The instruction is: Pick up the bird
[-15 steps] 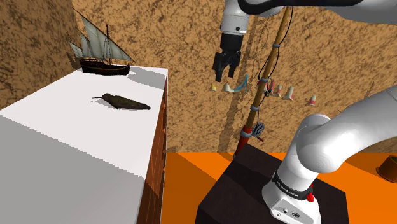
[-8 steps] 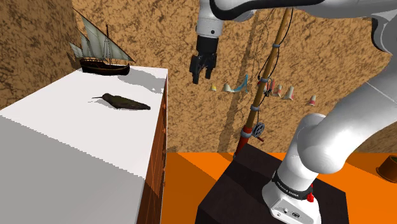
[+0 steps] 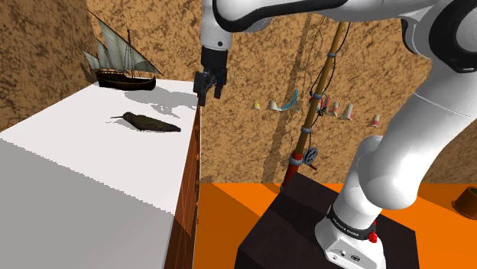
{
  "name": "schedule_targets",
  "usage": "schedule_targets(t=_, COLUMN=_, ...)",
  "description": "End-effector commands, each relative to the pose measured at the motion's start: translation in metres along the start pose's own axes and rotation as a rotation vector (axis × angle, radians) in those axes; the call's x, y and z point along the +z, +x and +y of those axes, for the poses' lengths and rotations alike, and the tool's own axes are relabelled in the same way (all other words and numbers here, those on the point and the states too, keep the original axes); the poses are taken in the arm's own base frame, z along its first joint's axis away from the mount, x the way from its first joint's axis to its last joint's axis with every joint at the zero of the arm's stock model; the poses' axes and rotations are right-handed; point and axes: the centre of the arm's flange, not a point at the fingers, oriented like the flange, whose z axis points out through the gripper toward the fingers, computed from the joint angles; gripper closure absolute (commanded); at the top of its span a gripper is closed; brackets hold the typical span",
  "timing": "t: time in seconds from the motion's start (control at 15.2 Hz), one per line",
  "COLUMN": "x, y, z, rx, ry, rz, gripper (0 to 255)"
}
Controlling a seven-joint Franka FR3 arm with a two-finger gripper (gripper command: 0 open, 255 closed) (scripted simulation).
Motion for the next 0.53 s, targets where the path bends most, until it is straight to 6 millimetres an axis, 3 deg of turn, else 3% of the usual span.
schedule_targets(t=0.0, x=0.005, y=0.018, z=-0.014, rx=-0.037, ry=0.004, rz=0.011, gripper=0)
schedule_targets(t=0.46, x=0.021, y=0.077, z=-0.075, rx=-0.165, ry=0.018, rz=0.047, gripper=0)
